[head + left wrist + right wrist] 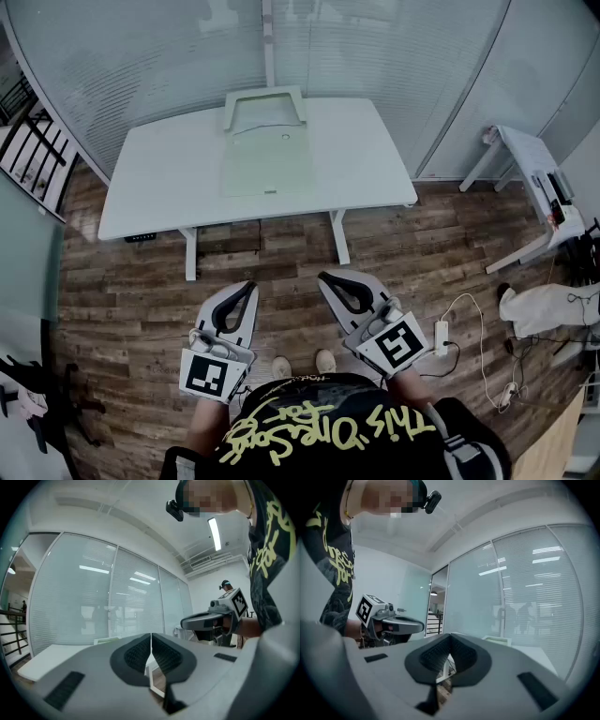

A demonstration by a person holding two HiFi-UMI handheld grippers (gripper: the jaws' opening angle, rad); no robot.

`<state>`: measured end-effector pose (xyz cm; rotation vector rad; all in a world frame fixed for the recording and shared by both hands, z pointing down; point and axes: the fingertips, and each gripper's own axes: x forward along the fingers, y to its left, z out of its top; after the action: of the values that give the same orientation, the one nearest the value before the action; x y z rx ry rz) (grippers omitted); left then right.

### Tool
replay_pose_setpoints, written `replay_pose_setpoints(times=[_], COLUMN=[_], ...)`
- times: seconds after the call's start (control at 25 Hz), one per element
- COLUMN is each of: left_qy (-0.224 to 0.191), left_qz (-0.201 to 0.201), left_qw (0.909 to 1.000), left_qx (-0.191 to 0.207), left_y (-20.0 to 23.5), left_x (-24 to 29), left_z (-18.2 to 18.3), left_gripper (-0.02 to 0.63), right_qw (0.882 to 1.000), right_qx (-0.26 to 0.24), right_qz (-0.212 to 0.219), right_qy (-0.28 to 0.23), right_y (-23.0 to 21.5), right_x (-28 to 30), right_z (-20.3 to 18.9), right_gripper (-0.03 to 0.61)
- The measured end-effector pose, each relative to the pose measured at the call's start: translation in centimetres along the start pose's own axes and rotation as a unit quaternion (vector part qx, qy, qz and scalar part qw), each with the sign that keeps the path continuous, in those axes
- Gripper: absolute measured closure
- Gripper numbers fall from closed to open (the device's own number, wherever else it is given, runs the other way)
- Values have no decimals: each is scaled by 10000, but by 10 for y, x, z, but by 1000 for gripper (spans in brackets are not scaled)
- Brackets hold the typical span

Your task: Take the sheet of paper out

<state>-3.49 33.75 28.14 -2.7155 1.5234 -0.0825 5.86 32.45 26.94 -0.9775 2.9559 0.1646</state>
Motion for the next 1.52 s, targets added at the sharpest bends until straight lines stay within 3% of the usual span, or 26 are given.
replay_pose_setpoints(times=[0.56,1.52], left_qy=[3,137], left_qz=[-64,-399], left_qw=[10000,9991], left_qx=[33,-24], left_y=[14,31], left_x=[-9,-35], left_z=[0,-14], left_gripper=[601,601], right_qw=[10000,9982], right_qx=[-36,154], right_qz=[-78,-586], right_qy=[10,2], right_y=[8,37], right_x=[11,19], right_z=[1,-7], right_gripper=[571,569])
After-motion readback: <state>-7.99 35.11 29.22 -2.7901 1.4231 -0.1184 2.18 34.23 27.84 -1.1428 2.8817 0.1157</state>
